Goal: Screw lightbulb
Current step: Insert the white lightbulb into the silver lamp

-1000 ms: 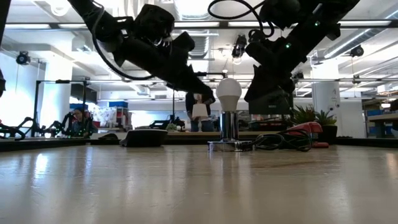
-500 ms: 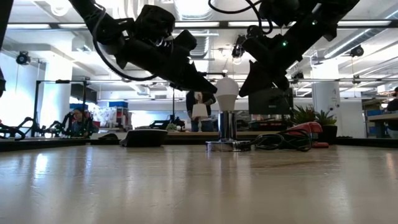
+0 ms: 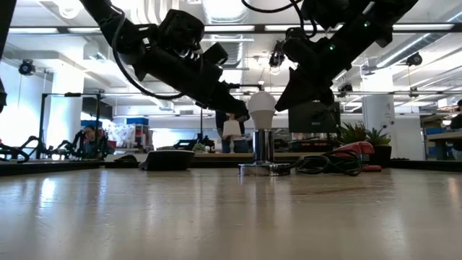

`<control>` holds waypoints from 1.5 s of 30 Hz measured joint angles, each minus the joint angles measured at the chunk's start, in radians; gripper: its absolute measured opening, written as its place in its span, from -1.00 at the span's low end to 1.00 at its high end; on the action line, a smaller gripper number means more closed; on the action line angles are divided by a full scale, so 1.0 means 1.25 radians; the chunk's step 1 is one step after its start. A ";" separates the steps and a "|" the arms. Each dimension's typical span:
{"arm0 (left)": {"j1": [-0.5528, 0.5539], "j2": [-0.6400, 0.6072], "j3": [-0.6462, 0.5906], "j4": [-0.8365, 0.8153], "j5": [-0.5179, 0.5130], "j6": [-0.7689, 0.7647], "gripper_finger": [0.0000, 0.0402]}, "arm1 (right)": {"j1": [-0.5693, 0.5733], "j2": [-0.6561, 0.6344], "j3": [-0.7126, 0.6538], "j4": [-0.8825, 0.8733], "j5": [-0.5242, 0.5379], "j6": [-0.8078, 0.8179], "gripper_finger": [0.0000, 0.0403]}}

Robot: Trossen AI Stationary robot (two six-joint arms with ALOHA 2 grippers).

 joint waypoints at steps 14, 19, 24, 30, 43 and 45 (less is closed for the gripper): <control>-0.001 -0.013 -0.001 -0.060 -0.033 0.000 -1.00 | 0.017 -0.006 0.000 -0.040 0.008 0.044 -1.00; -0.003 -0.037 -0.001 -0.082 -0.023 -0.001 -1.00 | 0.017 -0.013 0.000 -0.083 0.041 0.061 -1.00; -0.005 -0.065 -0.001 -0.079 0.029 0.000 -1.00 | 0.013 -0.016 0.000 -0.080 0.062 0.051 -1.00; -0.005 -0.058 0.000 -0.058 0.108 0.000 -1.00 | 0.007 -0.016 0.000 -0.054 0.075 0.029 -1.00; 0.000 -0.037 -0.001 -0.024 0.055 -0.005 -1.00 | 0.004 -0.016 0.000 -0.016 0.052 -0.005 -1.00; 0.001 -0.037 -0.001 -0.026 0.054 -0.004 -1.00 | 0.004 -0.016 0.000 -0.016 0.052 -0.005 -1.00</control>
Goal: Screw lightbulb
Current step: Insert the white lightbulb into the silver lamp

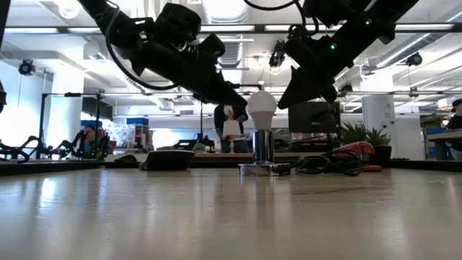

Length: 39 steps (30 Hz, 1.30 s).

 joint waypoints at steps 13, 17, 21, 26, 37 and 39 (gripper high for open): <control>0.004 0.000 0.000 0.001 -0.050 0.008 -1.00 | 0.002 0.001 0.000 0.010 -0.028 0.015 -1.00; 0.004 0.000 0.000 0.000 -0.050 0.008 -1.00 | 0.007 0.001 0.000 0.010 -0.029 0.019 -1.00; 0.004 0.000 0.000 0.000 -0.057 0.008 -1.00 | 0.012 0.001 0.000 0.010 -0.035 0.023 -1.00; 0.004 0.000 0.000 0.000 -0.088 0.008 -1.00 | 0.016 -0.005 0.000 -0.045 -0.018 0.047 -1.00; 0.001 -0.007 0.000 -0.003 0.030 0.008 -1.00 | 0.014 -0.007 0.000 -0.060 0.039 0.041 -1.00; 0.003 -0.005 0.000 -0.002 0.032 0.010 -1.00 | 0.014 -0.007 0.000 -0.050 0.042 0.034 -1.00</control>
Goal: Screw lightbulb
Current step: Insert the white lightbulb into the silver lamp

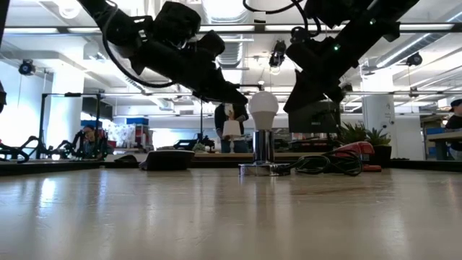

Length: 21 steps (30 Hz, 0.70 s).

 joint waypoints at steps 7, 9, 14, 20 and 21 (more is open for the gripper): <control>0.000 0.001 0.000 0.008 0.000 0.013 -1.00 | 0.000 -0.001 0.000 0.030 -0.006 -0.030 -1.00; 0.000 0.002 0.000 0.008 0.000 0.013 -1.00 | 0.000 -0.001 0.000 0.031 -0.006 -0.030 -1.00; 0.001 0.011 0.000 0.011 -0.021 0.016 -1.00 | 0.000 -0.001 0.000 0.048 -0.021 -0.037 -1.00; 0.001 0.043 0.000 0.063 -0.028 0.009 -1.00 | 0.000 -0.001 0.000 0.043 -0.020 -0.036 -1.00; 0.001 0.048 0.000 0.076 -0.028 0.009 -1.00 | 0.000 -0.001 0.000 0.041 -0.017 -0.036 -1.00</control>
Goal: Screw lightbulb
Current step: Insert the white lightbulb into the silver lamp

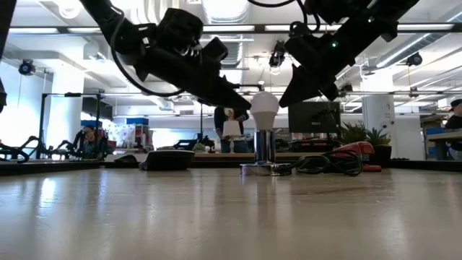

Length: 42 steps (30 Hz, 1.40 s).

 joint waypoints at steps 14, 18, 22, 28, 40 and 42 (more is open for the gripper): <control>0.002 0.008 0.002 0.015 -0.062 -0.005 -1.00 | 0.003 0.000 0.000 0.007 -0.039 0.000 -1.00; 0.003 0.008 0.002 0.014 -0.063 -0.006 -1.00 | 0.003 0.000 0.000 0.007 -0.039 0.000 -1.00; 0.004 0.008 0.002 0.002 -0.086 -0.011 -1.00 | 0.003 0.000 0.000 0.008 -0.036 0.000 -1.00; 0.004 -0.016 0.002 -0.032 -0.107 -0.017 -1.00 | 0.003 -0.012 0.000 -0.010 -0.024 0.034 -1.00; 0.003 -0.016 0.000 -0.046 0.018 -0.045 -1.00 | 0.000 -0.014 0.000 -0.074 0.019 0.043 -1.00; 0.004 -0.009 0.000 -0.019 0.016 -0.045 -1.00 | 0.000 -0.008 0.000 -0.047 0.020 0.031 -1.00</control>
